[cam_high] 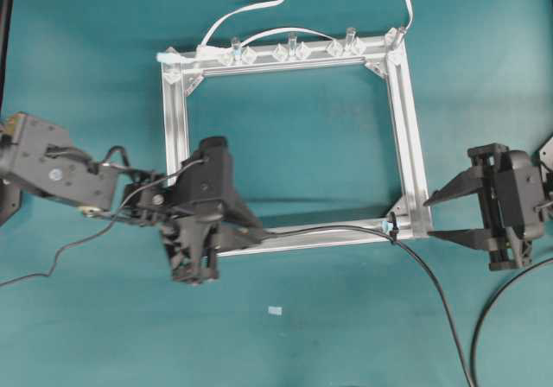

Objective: Insert the wire through the string loop located on the right side.

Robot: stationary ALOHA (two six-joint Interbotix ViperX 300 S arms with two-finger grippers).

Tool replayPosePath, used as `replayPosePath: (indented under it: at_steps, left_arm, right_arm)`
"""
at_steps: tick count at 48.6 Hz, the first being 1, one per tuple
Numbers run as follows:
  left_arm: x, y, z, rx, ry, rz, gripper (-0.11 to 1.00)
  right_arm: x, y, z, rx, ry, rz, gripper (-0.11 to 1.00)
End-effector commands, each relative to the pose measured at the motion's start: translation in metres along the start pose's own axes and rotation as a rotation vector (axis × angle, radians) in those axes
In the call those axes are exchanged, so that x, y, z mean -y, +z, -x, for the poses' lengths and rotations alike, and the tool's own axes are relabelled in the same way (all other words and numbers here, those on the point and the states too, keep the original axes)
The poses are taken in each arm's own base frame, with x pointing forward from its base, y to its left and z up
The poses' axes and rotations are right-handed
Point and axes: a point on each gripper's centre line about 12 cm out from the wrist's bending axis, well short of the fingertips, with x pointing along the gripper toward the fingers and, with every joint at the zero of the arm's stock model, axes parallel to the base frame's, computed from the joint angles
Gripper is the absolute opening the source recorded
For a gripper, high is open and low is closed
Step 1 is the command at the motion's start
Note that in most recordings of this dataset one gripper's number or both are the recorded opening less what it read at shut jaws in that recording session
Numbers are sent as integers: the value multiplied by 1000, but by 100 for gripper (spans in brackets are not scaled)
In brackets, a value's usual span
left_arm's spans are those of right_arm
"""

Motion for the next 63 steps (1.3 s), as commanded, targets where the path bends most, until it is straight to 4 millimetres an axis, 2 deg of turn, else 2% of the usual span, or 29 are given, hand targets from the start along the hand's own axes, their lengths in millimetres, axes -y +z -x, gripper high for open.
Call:
replayPosePath:
  at_steps: [1,9,22,36,63]
  left_arm:
    - [10,3,13,13,-24,17,22]
    - [14,-15,30,-32,-35,45,22]
    - [7,-46,61,-108,-19,113,22]
    - [-5,-76,78,-193,17,159,22]
    - [-5,-79,73,-282,54,163,23]
  right_arm:
    - [-3,9,-2,30,4,-4,66]
    - [-3,10,-2,33,4,-4,66]
    - [-3,11,-2,36,5,-5,66]
    - [-3,11,-2,34,4,-6,66]
    - [-2,10,-2,39,0,-5,66]
